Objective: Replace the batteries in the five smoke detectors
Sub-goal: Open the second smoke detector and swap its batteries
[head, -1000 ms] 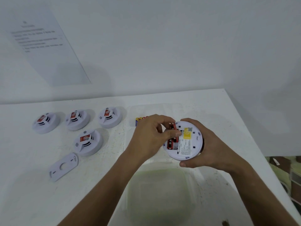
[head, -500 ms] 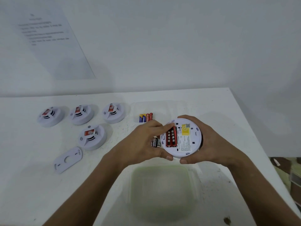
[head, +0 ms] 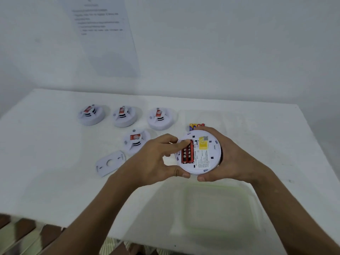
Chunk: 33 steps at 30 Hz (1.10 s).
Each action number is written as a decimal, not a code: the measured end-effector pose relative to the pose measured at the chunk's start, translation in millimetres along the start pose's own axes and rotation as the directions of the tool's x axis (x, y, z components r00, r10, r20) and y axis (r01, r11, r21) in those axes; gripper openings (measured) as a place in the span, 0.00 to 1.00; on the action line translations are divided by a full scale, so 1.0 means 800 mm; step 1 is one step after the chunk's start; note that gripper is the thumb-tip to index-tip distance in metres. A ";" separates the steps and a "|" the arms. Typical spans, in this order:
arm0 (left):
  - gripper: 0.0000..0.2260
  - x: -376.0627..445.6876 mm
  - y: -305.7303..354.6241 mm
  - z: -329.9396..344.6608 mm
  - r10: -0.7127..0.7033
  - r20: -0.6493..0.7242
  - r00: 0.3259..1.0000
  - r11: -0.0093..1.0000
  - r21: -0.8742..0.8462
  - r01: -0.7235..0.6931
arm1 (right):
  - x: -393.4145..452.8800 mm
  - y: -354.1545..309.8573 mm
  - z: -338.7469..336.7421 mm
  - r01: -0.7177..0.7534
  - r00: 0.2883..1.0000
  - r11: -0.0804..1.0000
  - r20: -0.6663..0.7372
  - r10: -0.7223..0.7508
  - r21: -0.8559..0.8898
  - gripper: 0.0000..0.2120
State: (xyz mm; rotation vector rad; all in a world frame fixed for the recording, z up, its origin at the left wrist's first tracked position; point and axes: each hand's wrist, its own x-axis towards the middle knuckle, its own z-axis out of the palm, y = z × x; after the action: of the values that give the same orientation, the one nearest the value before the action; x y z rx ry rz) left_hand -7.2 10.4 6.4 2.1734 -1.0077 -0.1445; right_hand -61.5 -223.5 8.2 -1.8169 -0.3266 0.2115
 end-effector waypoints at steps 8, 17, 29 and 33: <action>0.40 -0.077 -0.084 -0.082 -0.277 -0.124 0.953 0.959 -0.093 0.267 | 0.062 -0.011 0.080 -0.045 0.996 0.999 -0.072 0.044 -0.023 0.47; 0.46 -0.143 -0.207 -0.124 -0.505 0.059 0.861 0.845 0.237 0.479 | 0.090 -0.017 0.162 -0.112 0.984 0.994 -0.135 0.112 0.004 0.47; 0.15 -0.142 -0.248 -0.132 -0.245 0.148 0.958 0.931 0.311 0.190 | 0.103 -0.017 0.236 -0.133 0.954 0.990 -0.264 0.143 0.055 0.48; 0.16 -0.150 -0.255 -0.171 -0.228 0.008 0.974 0.958 0.181 0.223 | 0.114 -0.019 0.257 -0.137 0.944 0.990 -0.296 0.144 0.045 0.48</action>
State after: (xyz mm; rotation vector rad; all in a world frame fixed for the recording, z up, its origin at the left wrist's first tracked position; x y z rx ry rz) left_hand 88.1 260.3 -50.0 2.4554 -0.8119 -0.1993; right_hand -41.4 -2.3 -29.9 -1.8186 0.0197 0.0371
